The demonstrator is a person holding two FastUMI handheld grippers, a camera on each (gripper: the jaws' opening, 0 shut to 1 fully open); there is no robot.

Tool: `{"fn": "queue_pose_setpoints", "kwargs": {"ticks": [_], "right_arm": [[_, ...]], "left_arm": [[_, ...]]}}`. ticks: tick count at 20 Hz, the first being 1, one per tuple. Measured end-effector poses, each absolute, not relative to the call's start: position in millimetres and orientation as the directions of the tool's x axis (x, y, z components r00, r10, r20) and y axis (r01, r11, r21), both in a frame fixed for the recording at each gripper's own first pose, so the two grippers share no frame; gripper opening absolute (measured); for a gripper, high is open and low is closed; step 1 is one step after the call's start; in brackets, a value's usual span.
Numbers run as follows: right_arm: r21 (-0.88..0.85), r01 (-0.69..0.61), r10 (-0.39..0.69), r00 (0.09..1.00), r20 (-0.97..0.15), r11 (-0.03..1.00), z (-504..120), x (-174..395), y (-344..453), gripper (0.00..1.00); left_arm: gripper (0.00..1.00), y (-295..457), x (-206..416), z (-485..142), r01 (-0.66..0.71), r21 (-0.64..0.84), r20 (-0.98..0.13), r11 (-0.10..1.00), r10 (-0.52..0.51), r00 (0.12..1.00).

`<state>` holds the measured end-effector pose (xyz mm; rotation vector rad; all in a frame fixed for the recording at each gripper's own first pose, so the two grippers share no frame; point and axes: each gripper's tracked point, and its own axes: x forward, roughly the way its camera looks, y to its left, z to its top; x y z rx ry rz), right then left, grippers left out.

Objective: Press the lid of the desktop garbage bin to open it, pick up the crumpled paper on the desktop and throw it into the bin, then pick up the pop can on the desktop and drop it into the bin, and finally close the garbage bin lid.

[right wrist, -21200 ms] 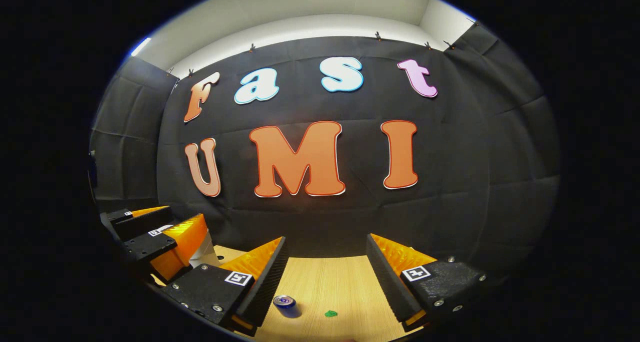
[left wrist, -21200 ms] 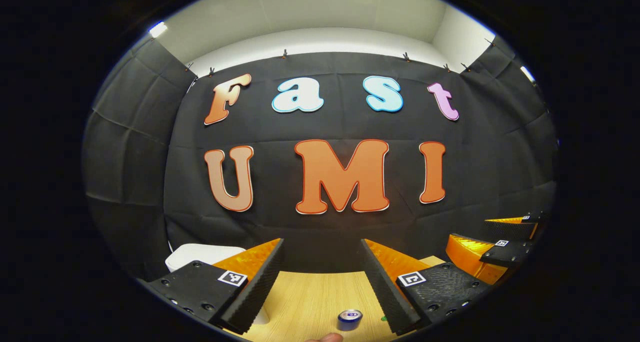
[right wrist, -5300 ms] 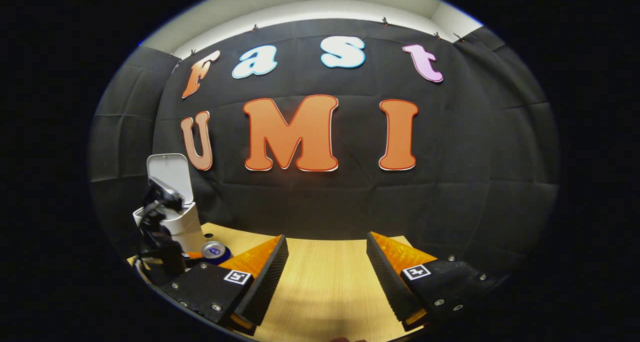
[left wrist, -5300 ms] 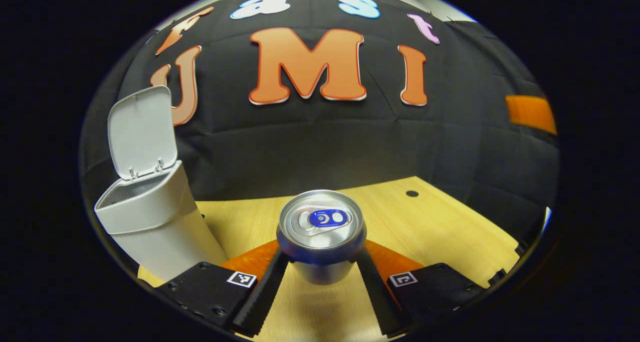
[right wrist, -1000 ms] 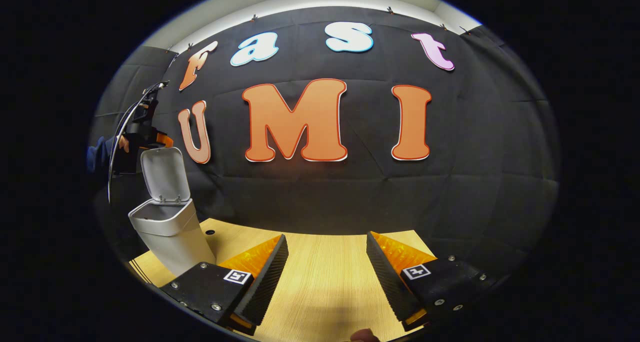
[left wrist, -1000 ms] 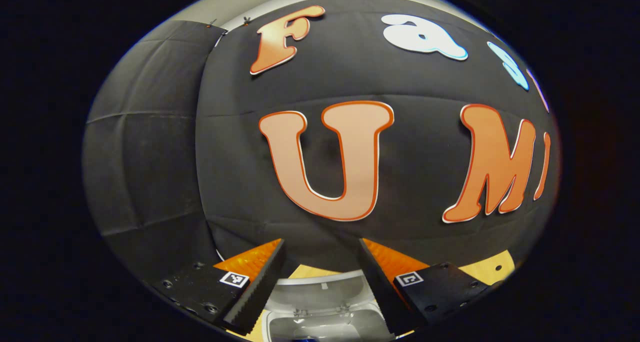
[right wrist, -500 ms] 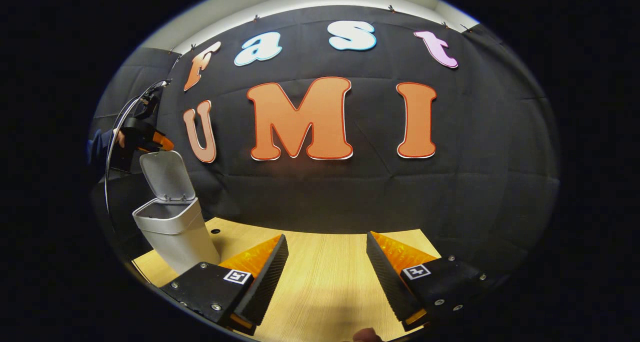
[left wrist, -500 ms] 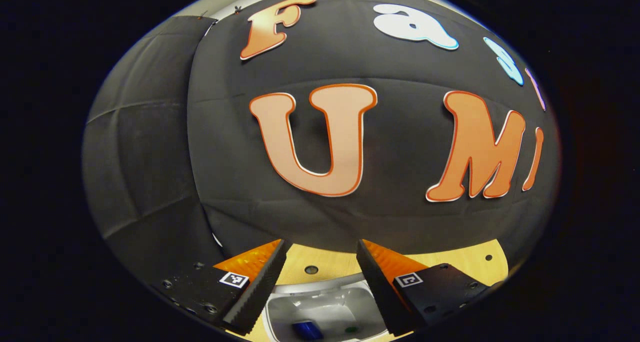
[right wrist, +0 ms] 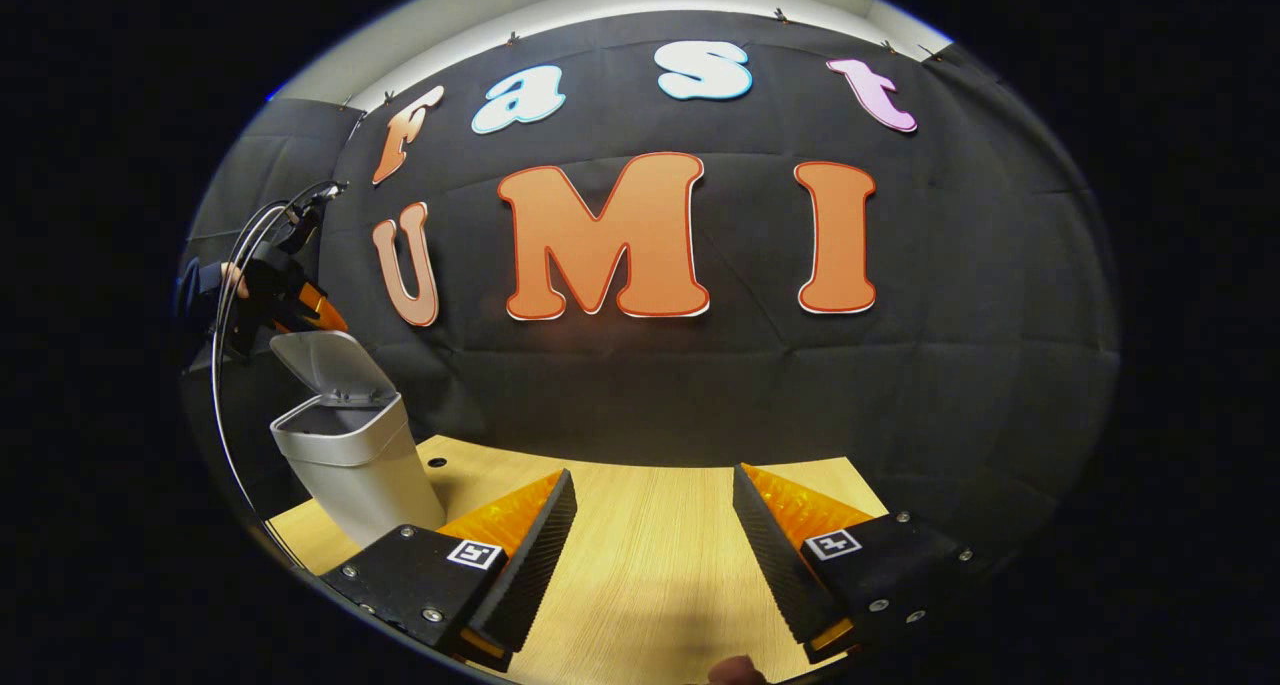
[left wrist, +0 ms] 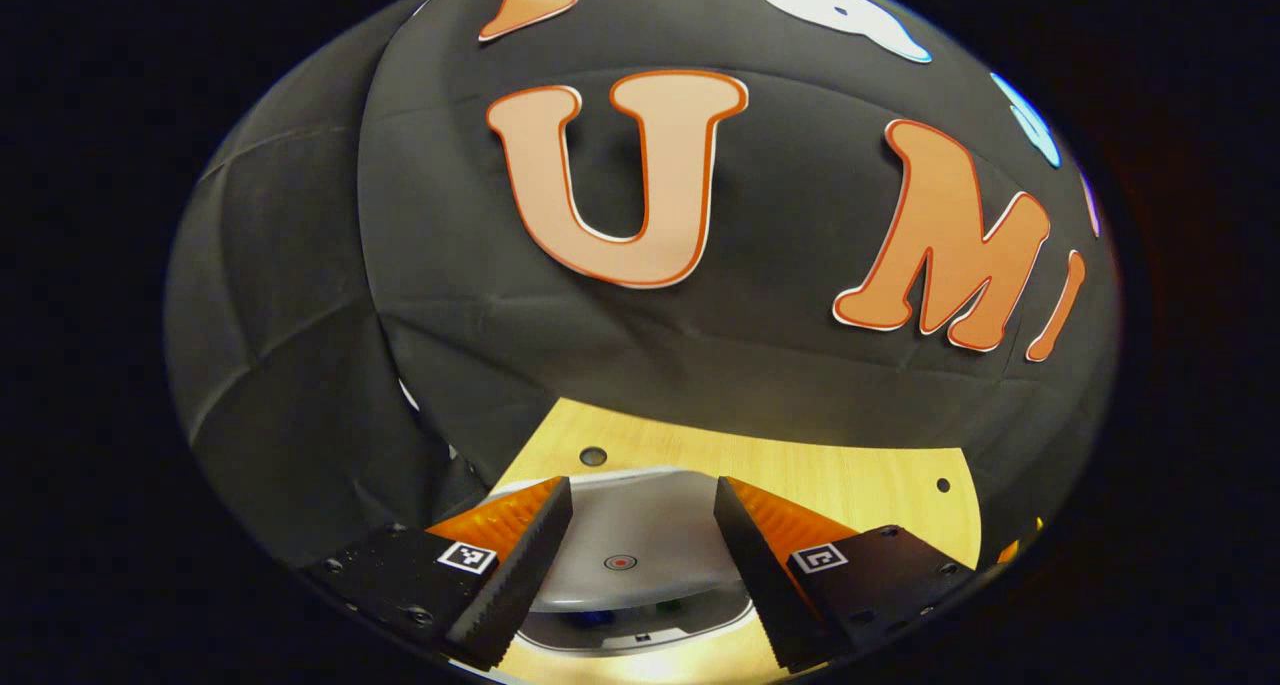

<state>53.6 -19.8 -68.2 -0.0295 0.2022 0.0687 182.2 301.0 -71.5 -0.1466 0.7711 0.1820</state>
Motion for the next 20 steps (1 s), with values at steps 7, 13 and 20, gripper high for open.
{"fn": "queue_pose_setpoints", "kwargs": {"ticks": [7, 13, 20], "right_arm": [[-0.014, -0.091, 0.086, 0.975, -0.206, 0.996, -72, 51, -20, 0.94], [-0.005, -0.105, 0.102, 0.973, -0.208, 0.994, -73, 49, -20, 0.94], [0.01, -0.114, 0.114, 0.969, -0.22, 0.993, -79, 48, -21, 0.94]], "left_arm": [[0.92, 291, 151, -102, -0.242, -0.071, -0.81, 0.968, 0.086, 0.581], [0.96, 281, 116, -130, -0.218, -0.047, -0.906, 0.975, 0.05, 0.42], [0.98, 276, 86, -162, -0.165, -0.009, -0.962, 0.986, 0.037, 0.271]]}}
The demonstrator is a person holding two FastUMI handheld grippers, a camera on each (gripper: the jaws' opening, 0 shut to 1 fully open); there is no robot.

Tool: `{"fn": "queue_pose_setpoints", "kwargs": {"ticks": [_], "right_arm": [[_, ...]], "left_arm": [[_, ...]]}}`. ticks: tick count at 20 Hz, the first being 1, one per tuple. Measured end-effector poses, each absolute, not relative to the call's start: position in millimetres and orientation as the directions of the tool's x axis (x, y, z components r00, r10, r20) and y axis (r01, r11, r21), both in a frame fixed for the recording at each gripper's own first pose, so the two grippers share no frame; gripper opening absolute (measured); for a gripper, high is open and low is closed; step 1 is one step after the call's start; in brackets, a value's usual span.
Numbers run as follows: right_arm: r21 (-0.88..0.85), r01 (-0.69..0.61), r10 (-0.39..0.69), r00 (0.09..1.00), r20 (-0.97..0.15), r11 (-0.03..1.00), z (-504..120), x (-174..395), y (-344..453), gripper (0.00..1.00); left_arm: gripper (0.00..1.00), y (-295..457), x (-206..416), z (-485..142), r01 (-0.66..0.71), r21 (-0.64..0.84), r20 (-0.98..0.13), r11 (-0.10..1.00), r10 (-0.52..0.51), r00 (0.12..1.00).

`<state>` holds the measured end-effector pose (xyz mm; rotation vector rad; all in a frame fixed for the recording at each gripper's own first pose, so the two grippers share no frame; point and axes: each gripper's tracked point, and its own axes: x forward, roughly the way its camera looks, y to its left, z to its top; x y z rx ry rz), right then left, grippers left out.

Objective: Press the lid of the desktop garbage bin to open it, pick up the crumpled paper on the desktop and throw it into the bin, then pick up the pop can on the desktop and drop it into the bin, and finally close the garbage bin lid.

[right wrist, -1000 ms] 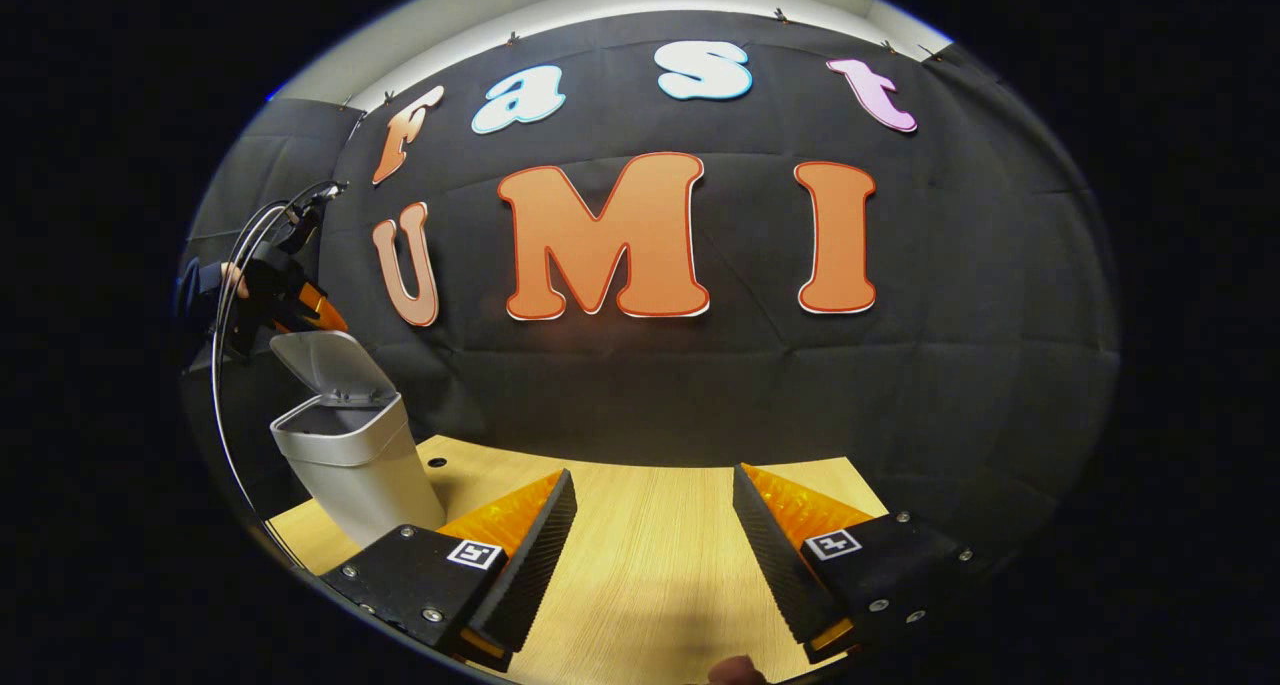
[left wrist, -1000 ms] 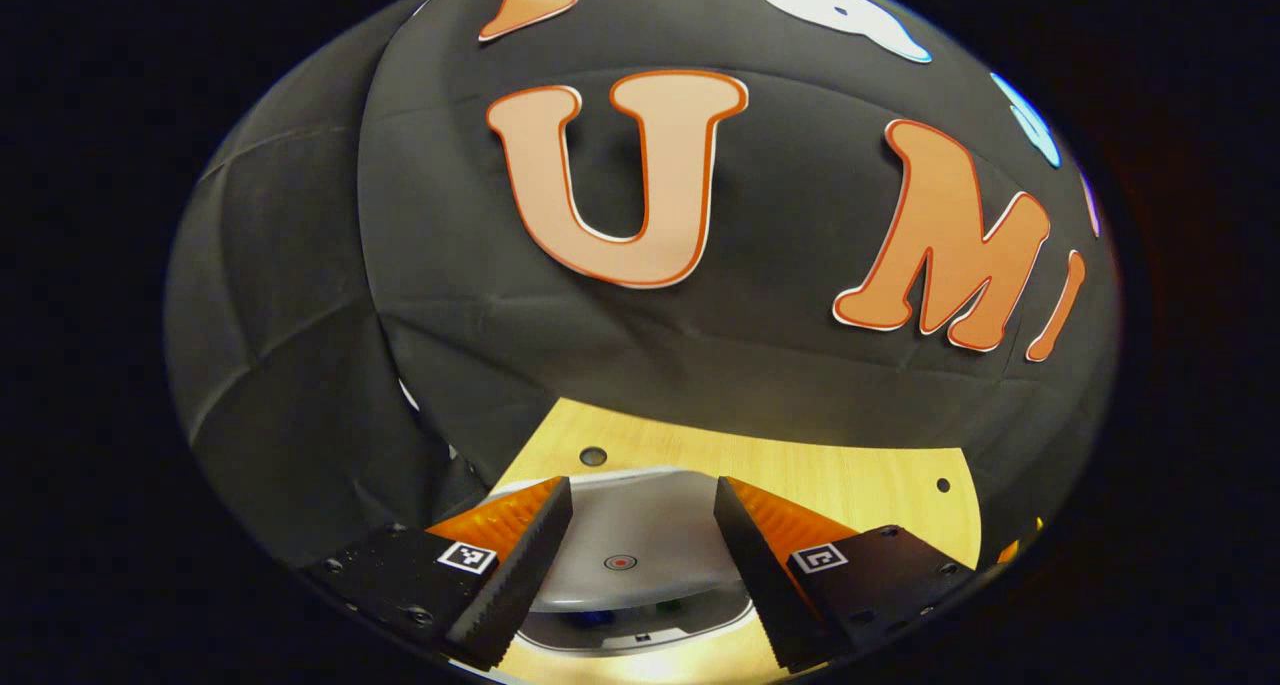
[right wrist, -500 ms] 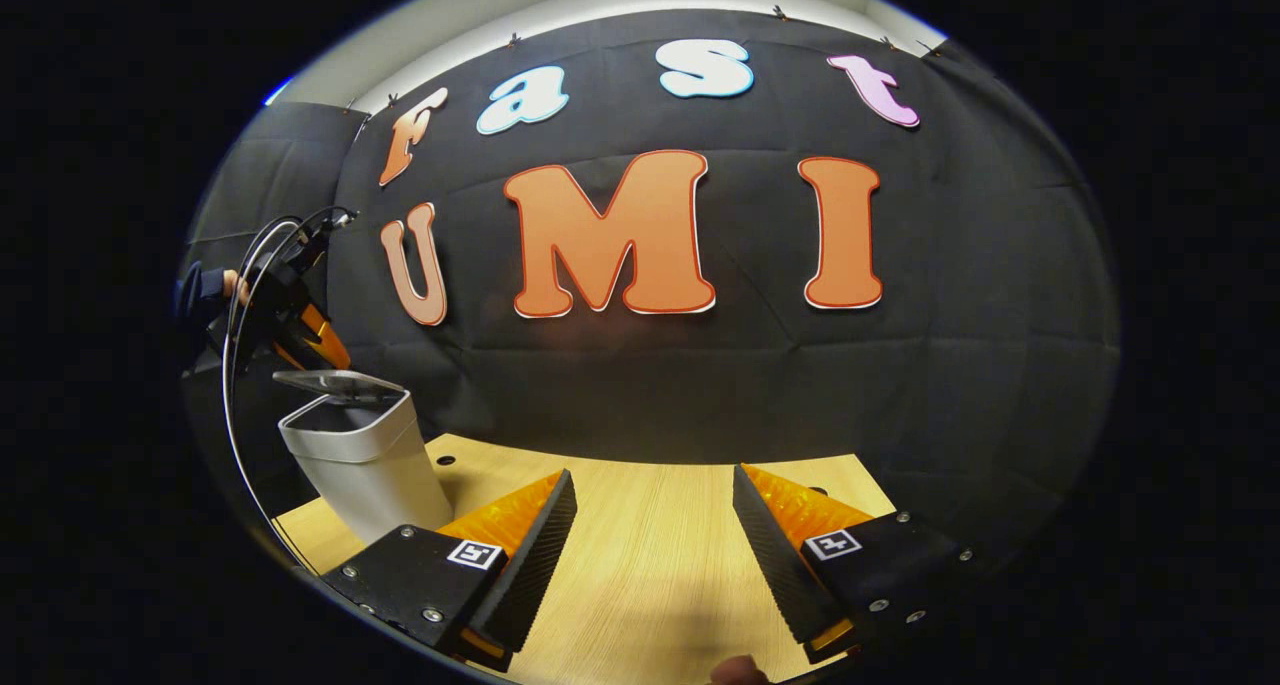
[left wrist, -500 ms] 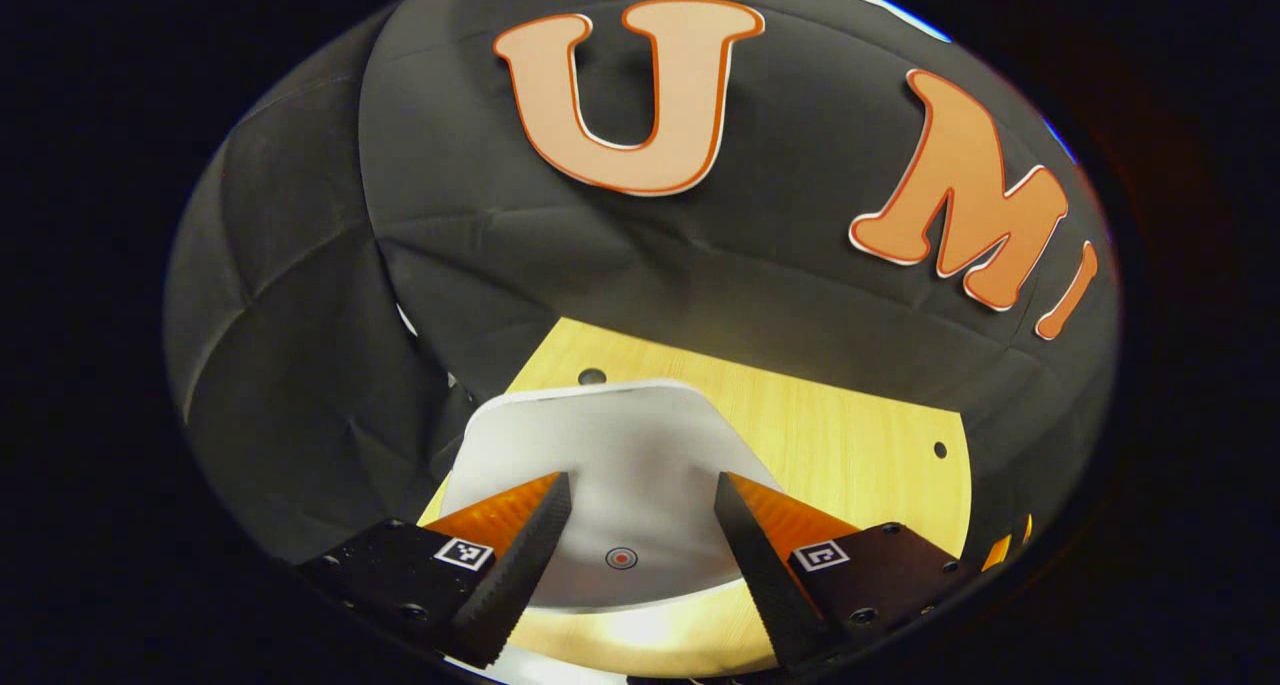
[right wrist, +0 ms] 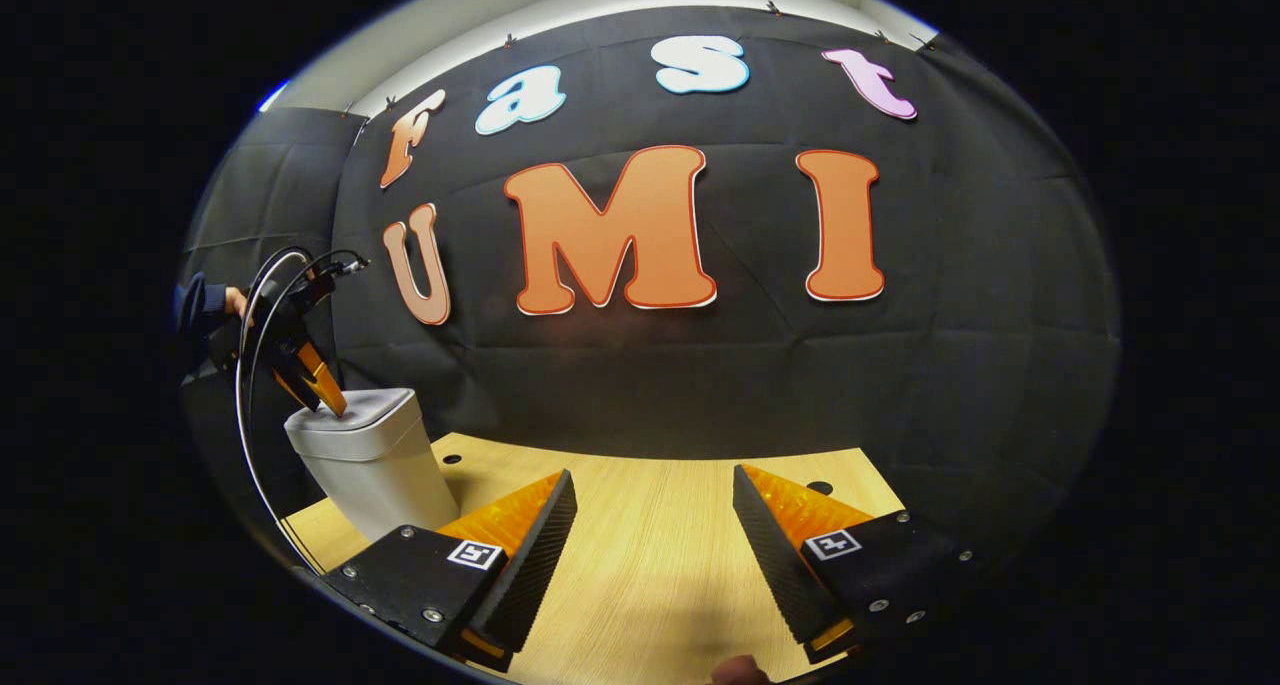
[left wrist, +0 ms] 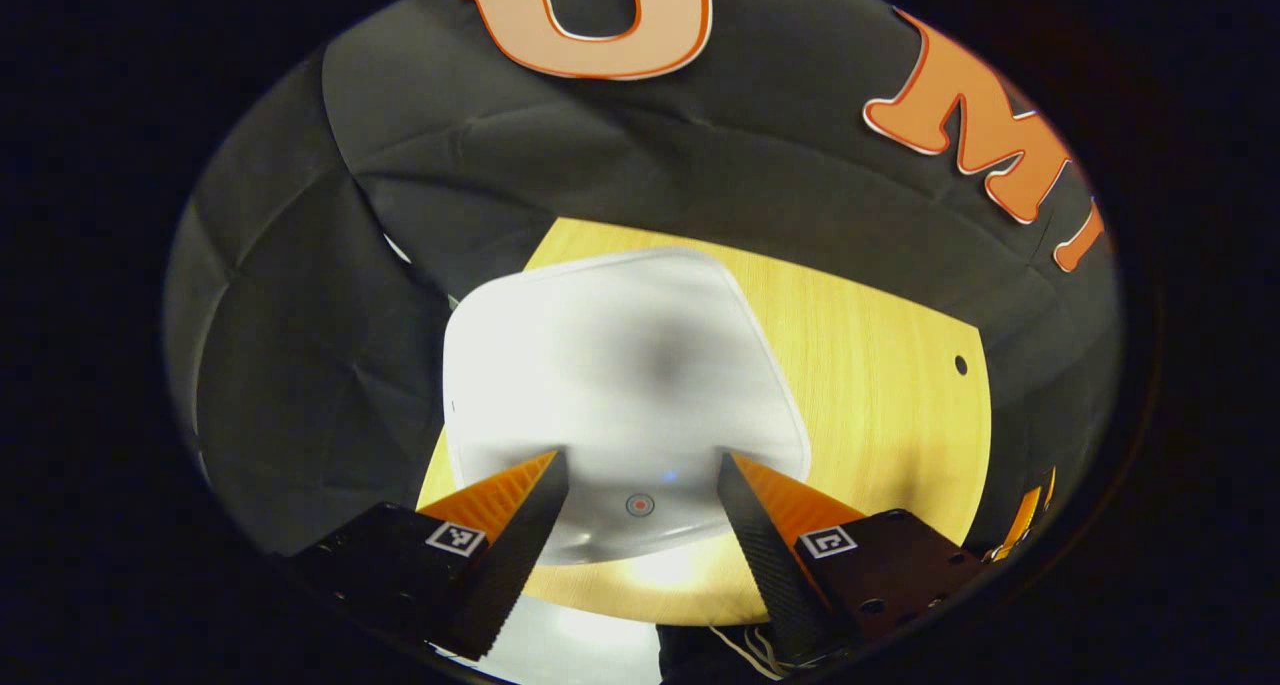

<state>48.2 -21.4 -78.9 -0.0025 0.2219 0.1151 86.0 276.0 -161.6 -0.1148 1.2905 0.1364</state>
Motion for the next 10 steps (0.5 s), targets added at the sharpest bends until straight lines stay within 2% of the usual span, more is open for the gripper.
{"fn": "queue_pose_setpoints", "kwargs": {"ticks": [4, 10], "right_arm": [[0.012, -0.126, 0.126, 0.965, -0.228, 0.992, -83.1, 47.8, -20.5, 0.94], [0.022, -0.147, 0.148, 0.962, -0.228, 0.989, -81.1, 48.1, -16.9, 0.94]], "left_arm": [[0.98, 276.9, 79.1, -166.0, -0.131, -0.004, -0.971, 0.991, 0.027, 0.239], [1.0, 278.5, 79.6, -165.4, -0.124, 0.012, -0.964, 0.992, 0.044, 0.261]]}}
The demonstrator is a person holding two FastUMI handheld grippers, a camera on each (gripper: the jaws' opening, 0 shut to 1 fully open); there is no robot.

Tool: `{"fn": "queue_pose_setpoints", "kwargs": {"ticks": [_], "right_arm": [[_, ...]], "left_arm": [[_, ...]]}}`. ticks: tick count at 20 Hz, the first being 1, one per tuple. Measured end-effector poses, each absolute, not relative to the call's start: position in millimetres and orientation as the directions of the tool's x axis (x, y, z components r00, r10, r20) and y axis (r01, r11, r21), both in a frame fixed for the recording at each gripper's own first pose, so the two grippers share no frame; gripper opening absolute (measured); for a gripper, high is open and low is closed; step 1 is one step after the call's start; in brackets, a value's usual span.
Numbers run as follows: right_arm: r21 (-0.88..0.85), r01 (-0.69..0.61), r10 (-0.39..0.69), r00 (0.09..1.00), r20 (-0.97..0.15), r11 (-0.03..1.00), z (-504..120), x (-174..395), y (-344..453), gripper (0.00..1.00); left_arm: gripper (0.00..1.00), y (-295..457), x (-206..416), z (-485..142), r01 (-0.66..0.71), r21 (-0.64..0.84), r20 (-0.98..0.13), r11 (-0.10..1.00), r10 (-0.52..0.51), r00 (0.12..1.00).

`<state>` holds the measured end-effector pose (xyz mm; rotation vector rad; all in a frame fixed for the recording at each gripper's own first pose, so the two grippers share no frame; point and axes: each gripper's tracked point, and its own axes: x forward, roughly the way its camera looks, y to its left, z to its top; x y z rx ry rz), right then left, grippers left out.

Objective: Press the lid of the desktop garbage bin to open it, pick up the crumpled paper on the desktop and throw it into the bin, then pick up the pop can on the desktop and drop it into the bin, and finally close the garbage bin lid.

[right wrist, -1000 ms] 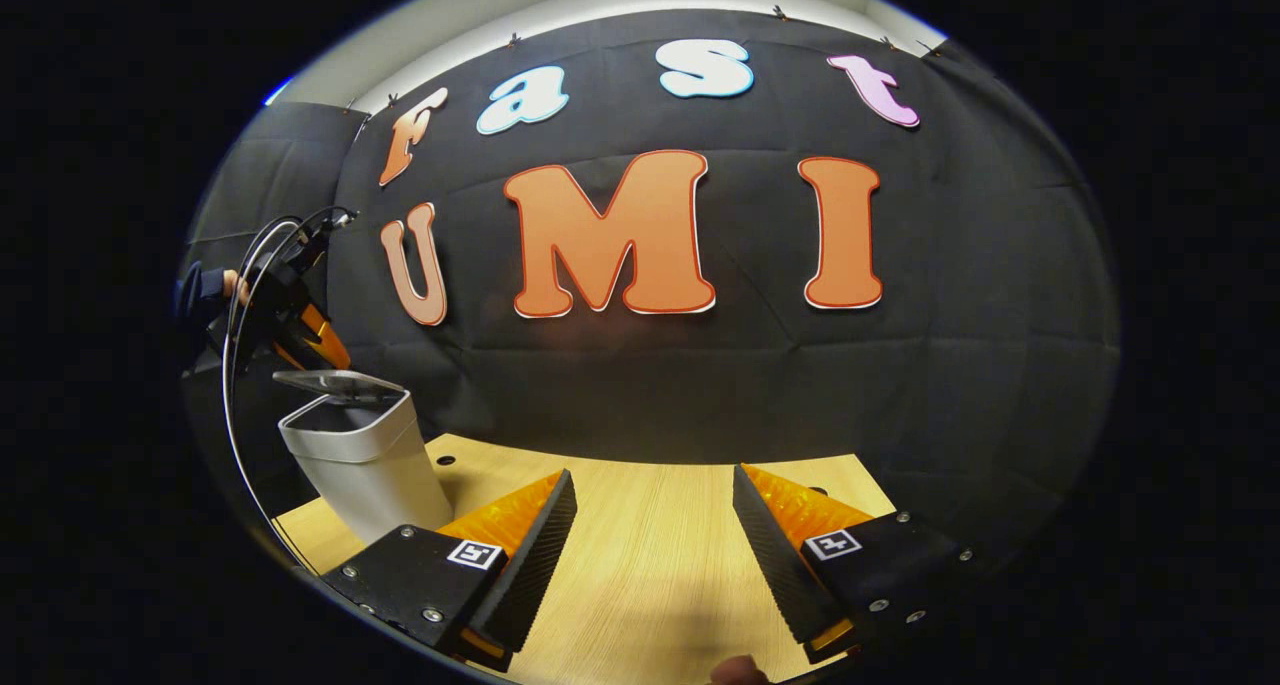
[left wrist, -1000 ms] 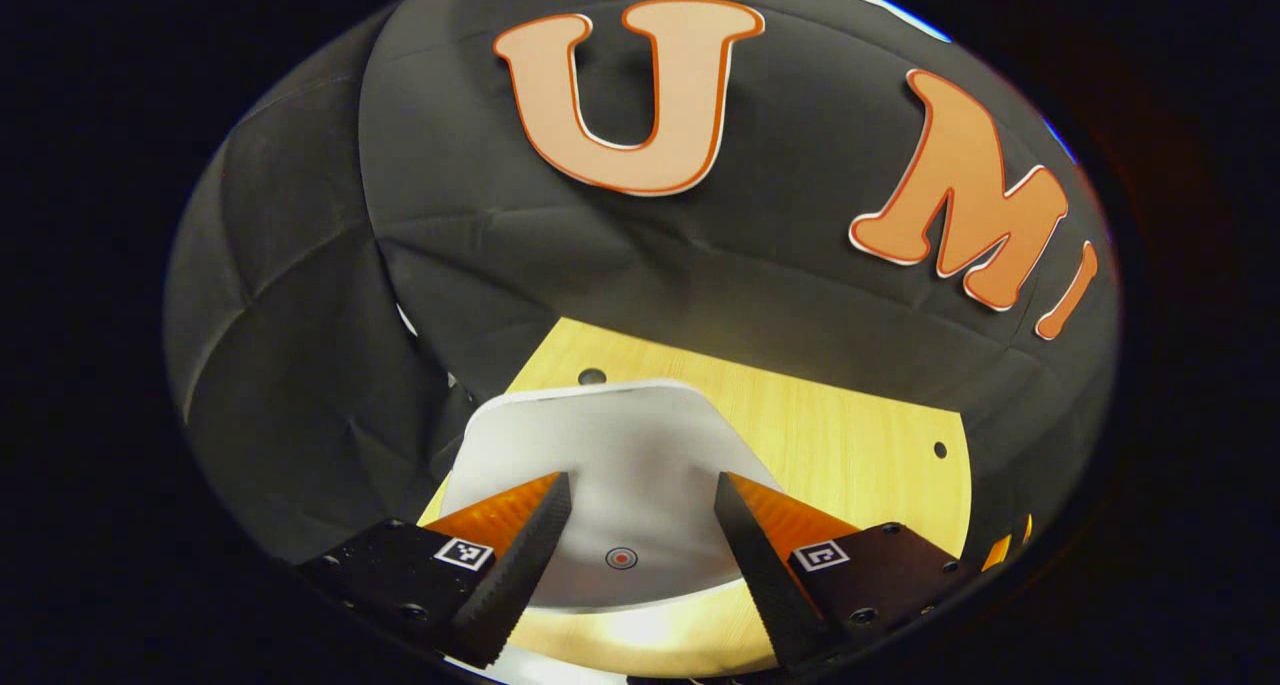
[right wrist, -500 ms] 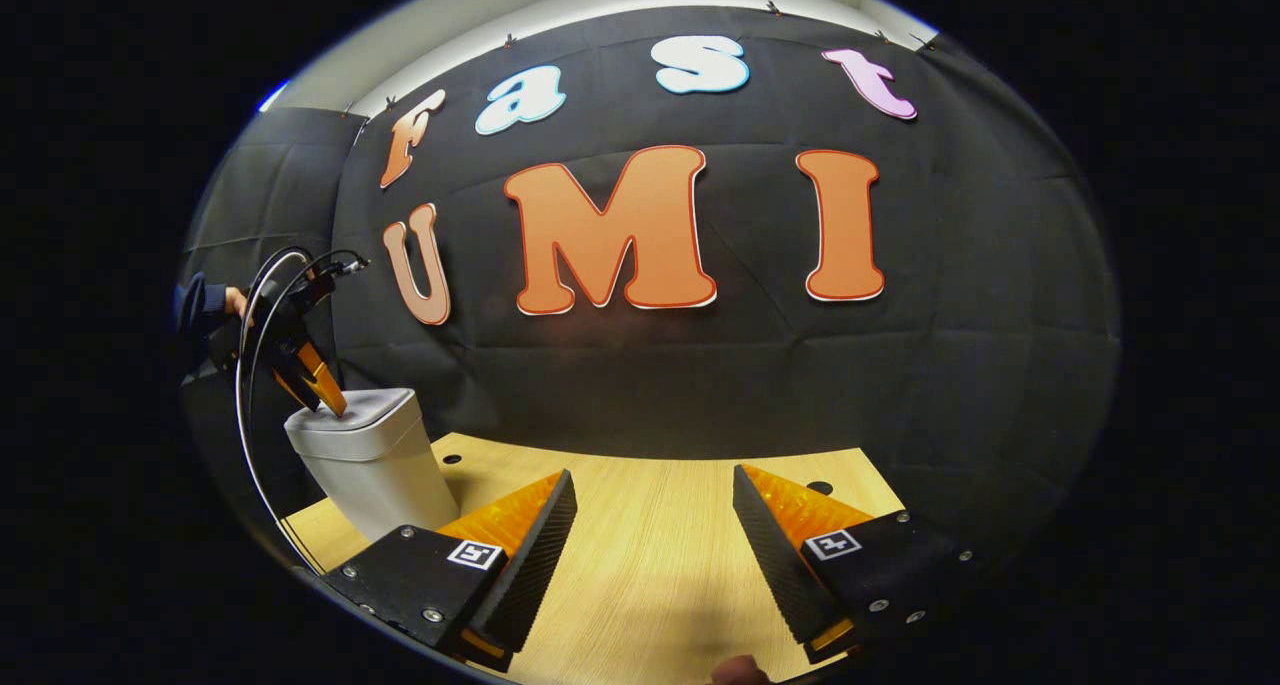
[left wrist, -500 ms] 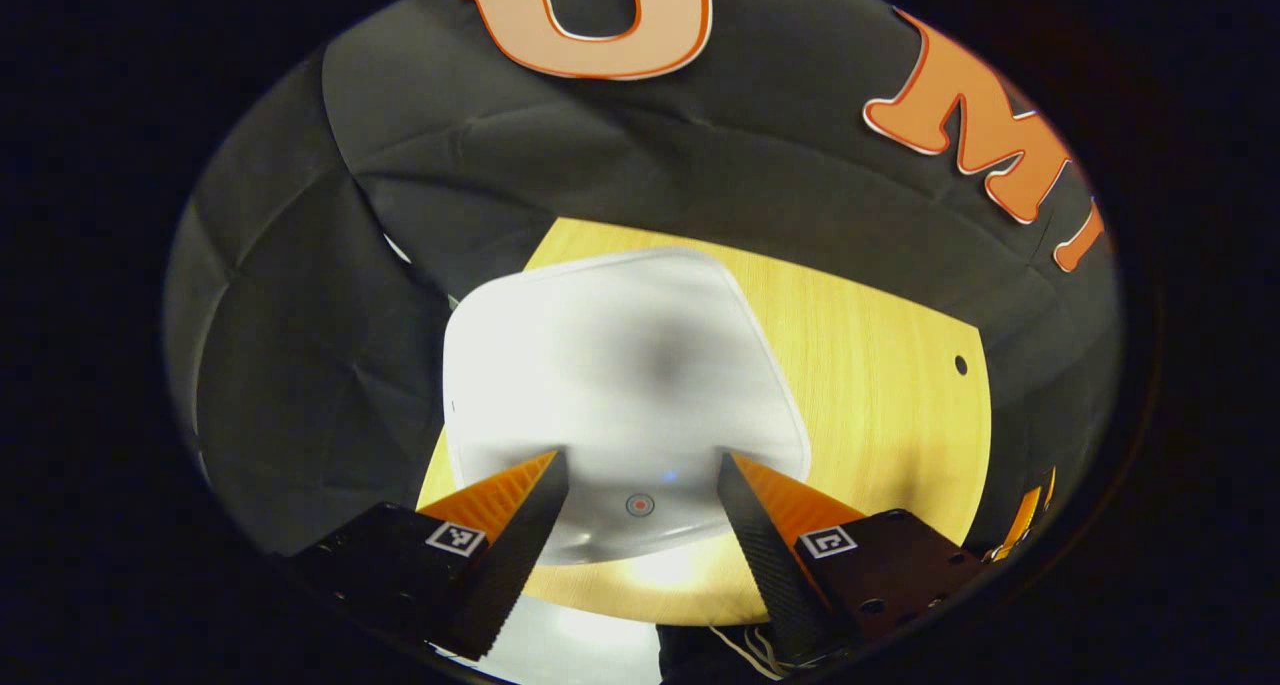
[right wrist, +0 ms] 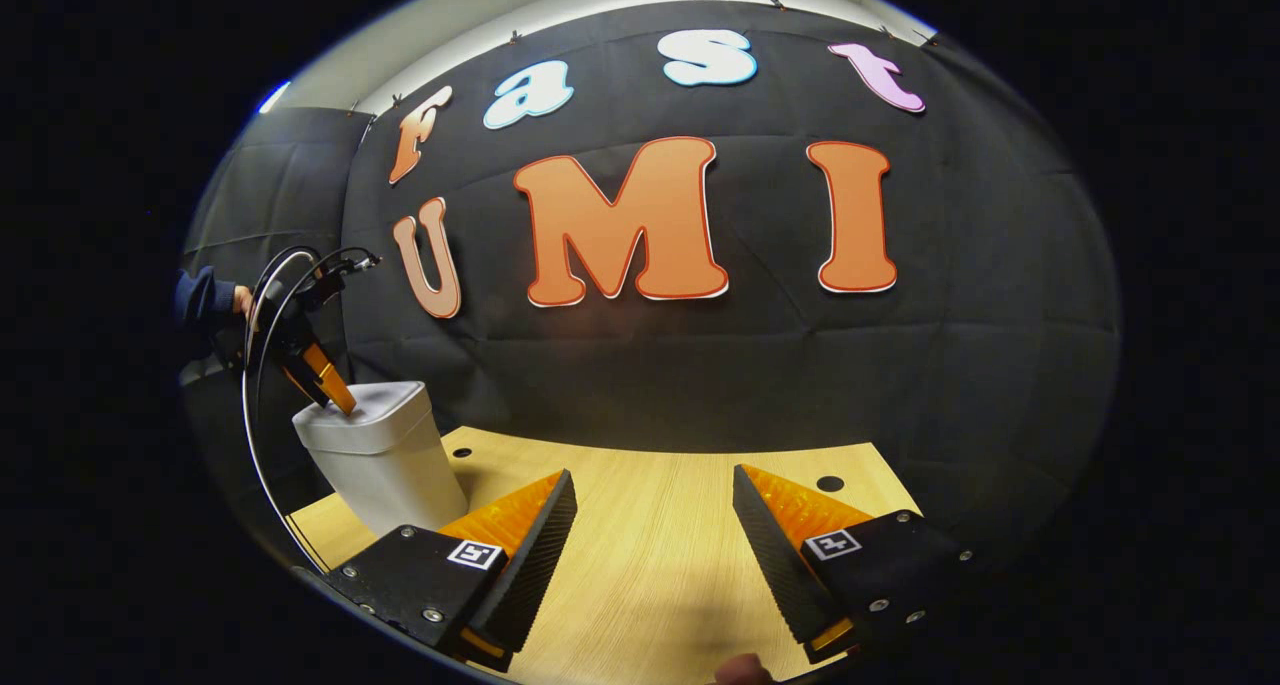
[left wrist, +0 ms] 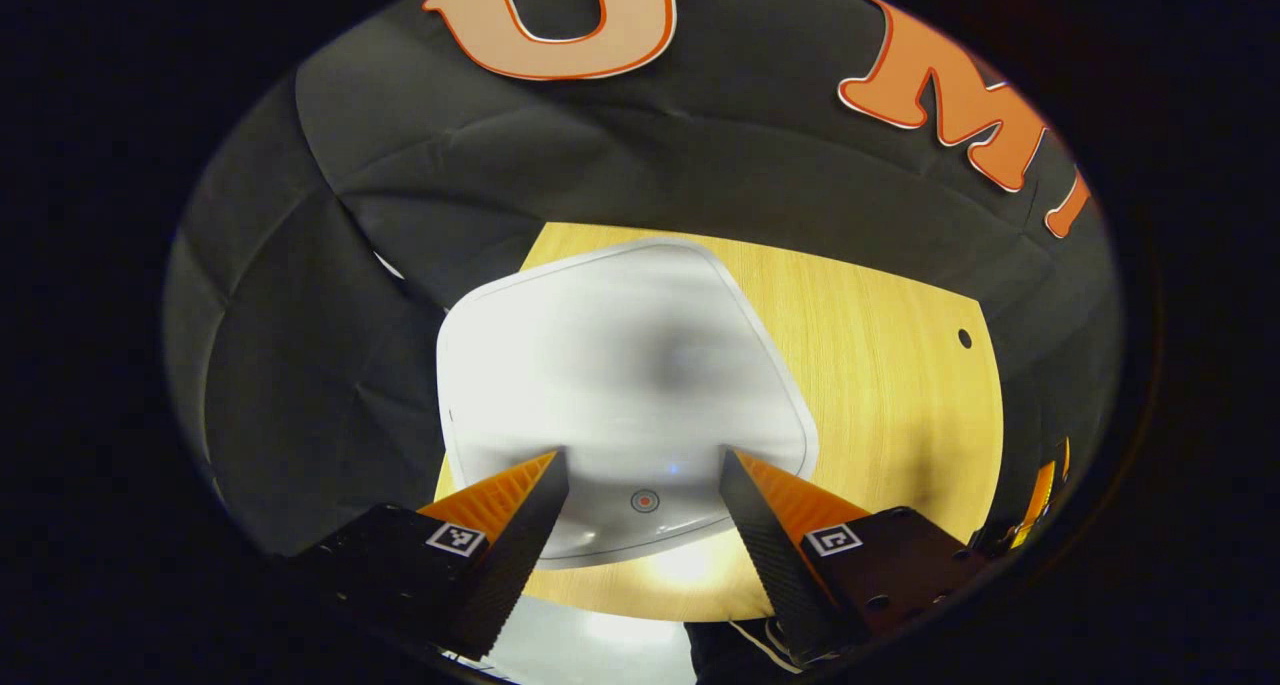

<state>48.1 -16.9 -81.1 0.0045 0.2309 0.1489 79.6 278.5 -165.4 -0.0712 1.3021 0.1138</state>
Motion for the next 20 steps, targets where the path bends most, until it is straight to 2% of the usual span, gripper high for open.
{"fn": "queue_pose_setpoints", "kwargs": {"ticks": [6, 9, 11, 15, 20], "right_arm": [[0.014, -0.149, 0.149, 0.966, -0.213, 0.989, -72, 49, -20, 0.94], [0.01, -0.138, 0.137, 0.967, -0.215, 0.99, -70, 49, -22, 0.94], [0.013, -0.13, 0.13, 0.967, -0.221, 0.991, -71, 49, -23, 0.94], [0.018, -0.11, 0.111, 0.97, -0.214, 0.994, -64, 48, -27, 0.94], [-0.017, -0.109, 0.104, 0.974, -0.202, 0.994, -57, 44, -25, 0.94]], "left_arm": [[0.99, 282, 80, -162, -0.177, 0.044, -0.954, 0.983, 0.094, 0.286], [0.99, 280, 84, -157, -0.188, 0.052, -0.936, 0.981, 0.114, 0.333], [0.99, 279, 86, -156, -0.172, 0.046, -0.923, 0.984, 0.108, 0.37], [0.99, 284, 95, -146, -0.167, 0.144, -0.857, 0.975, 0.208, 0.471], [0.99, 271, 113, -130, -0.173, 0.114, -0.751, 0.978, 0.199, 0.63]]}}
